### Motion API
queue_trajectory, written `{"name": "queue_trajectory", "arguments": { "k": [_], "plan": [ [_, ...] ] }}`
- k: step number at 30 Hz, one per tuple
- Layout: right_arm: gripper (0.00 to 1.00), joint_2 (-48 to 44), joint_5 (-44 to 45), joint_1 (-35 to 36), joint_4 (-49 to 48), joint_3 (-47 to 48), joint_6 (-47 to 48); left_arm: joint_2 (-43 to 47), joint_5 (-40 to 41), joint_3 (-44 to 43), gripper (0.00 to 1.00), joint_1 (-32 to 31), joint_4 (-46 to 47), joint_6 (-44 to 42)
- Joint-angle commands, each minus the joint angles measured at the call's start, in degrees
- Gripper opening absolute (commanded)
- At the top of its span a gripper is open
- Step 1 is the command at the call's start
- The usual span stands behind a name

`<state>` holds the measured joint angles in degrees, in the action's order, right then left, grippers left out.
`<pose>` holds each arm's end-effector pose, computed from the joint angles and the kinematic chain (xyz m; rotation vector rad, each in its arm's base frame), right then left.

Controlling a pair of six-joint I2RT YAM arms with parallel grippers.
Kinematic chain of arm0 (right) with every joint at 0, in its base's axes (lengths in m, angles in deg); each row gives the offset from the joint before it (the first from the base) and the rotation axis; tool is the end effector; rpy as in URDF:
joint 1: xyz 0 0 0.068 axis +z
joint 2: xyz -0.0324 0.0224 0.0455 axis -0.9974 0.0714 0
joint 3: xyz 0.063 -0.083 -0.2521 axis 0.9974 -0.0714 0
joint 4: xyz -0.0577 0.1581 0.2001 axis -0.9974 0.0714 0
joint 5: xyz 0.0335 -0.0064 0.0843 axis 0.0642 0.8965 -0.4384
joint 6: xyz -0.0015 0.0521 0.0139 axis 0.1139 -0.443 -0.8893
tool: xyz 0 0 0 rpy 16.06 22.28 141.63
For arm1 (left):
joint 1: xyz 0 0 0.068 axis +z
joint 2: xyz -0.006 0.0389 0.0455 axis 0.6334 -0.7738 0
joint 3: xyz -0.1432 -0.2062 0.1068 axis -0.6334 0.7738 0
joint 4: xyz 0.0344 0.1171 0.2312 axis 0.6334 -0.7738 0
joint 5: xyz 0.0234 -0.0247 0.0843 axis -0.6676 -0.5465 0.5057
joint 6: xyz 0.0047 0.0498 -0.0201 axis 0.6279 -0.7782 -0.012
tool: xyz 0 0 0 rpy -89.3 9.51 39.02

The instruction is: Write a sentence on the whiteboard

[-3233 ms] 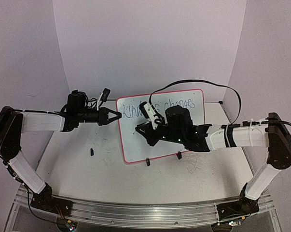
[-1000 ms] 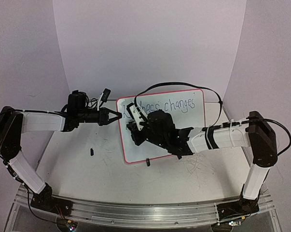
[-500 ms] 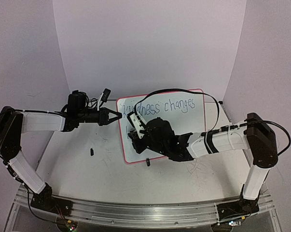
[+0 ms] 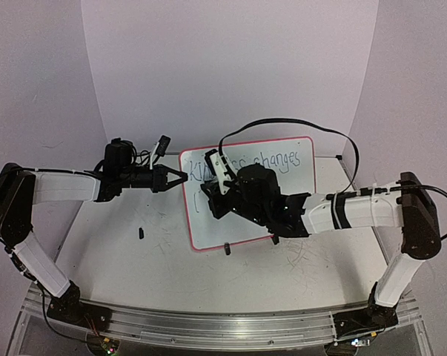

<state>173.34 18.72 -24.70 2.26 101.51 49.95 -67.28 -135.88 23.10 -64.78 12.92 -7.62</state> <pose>0.2049 0.3597 0.2704 -0.7811 1.6068 0.6284 0.3043 -0.1737 0.2450 0.7854 1.8002 -1.2154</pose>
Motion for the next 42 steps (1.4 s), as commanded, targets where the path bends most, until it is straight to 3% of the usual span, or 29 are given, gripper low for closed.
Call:
{"name": "queue_trajectory", "arguments": {
  "k": [1, 25, 33, 42],
  "plan": [
    [0.0, 2.35, 0.17, -0.49, -1.84, 3.65, -0.41, -0.24, 3.18, -1.84, 0.0, -0.82, -1.22, -5.16],
    [0.0, 5.44, 3.03, -2.09, -2.2, 5.0, -0.49, -0.06, 2.99, -1.93, 0.0, -1.0, -1.49, -5.6],
    [0.0, -1.46, -2.6, -2.02, -2.28, -0.16, -3.06, -0.07, 2.99, -1.99, 0.0, -1.06, -1.58, -5.69],
    [0.0, 1.78, -4.58, -2.0, -3.27, 0.77, -3.97, -0.2, 2.98, -1.93, 0.0, -1.1, -1.58, -5.77]
  ]
}}
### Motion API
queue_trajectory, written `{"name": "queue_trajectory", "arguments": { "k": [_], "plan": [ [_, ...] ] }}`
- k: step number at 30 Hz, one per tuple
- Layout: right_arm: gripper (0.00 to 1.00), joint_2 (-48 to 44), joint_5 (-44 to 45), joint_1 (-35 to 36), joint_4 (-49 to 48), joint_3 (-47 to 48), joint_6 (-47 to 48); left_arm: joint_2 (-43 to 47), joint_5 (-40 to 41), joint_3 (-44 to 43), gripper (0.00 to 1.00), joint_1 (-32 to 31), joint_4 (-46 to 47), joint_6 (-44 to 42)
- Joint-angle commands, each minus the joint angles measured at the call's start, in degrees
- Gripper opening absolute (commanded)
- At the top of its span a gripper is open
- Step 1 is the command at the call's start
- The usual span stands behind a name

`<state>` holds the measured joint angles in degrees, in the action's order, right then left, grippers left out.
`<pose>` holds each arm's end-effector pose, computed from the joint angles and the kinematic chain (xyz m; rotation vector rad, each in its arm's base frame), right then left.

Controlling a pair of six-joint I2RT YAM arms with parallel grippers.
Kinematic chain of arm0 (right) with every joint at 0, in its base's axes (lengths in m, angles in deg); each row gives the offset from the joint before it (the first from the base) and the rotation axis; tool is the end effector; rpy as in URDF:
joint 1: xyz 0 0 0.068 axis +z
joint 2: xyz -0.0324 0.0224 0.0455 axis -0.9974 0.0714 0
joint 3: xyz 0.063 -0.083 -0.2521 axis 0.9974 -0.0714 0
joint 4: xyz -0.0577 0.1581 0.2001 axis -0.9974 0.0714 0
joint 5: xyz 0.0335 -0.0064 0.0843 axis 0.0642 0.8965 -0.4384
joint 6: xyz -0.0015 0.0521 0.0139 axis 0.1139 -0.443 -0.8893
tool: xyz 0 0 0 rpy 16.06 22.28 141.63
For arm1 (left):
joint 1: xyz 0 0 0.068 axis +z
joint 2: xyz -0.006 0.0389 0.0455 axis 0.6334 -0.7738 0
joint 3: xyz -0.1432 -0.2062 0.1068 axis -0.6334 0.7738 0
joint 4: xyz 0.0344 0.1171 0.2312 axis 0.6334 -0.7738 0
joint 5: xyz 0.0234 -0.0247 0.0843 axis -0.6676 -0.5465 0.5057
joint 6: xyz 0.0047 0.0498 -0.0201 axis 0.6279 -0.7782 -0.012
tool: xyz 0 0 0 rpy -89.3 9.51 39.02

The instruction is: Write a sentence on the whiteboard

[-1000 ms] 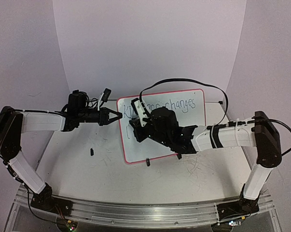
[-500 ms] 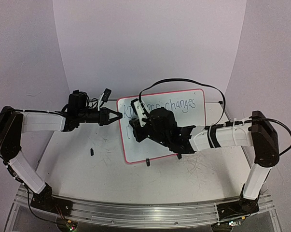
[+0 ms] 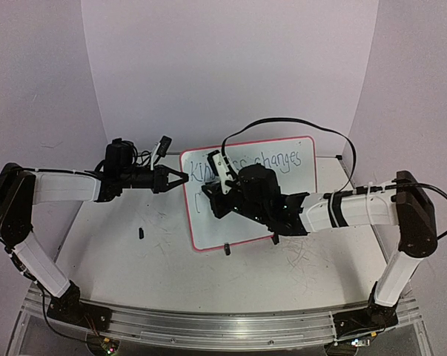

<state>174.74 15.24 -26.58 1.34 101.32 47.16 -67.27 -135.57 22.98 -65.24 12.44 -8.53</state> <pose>0.2167 0.3574 0.2612 -0.7669 1.6384 0.6861 0.3031 -0.1761 0.2449 0.8012 1.7971 -1.2065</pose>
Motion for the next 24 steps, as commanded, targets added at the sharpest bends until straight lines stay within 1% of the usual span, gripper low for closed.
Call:
{"name": "queue_trajectory", "arguments": {
  "k": [1, 8, 24],
  "plan": [
    [0.0, 0.66, -0.83, -0.11, -2.34, 1.12, -1.12, -0.19, 2.69, -1.87, 0.0, -0.65, -1.09, -4.86],
    [0.0, 1.79, 1.66, -0.1, -2.35, 1.57, -1.03, -0.09, 2.69, -1.8, 0.0, -0.62, -1.18, -4.95],
    [0.0, 2.81, 3.78, -0.11, -1.78, 0.95, -1.29, 0.0, 2.69, -1.83, 0.0, -0.69, -1.27, -5.12]
  ]
}}
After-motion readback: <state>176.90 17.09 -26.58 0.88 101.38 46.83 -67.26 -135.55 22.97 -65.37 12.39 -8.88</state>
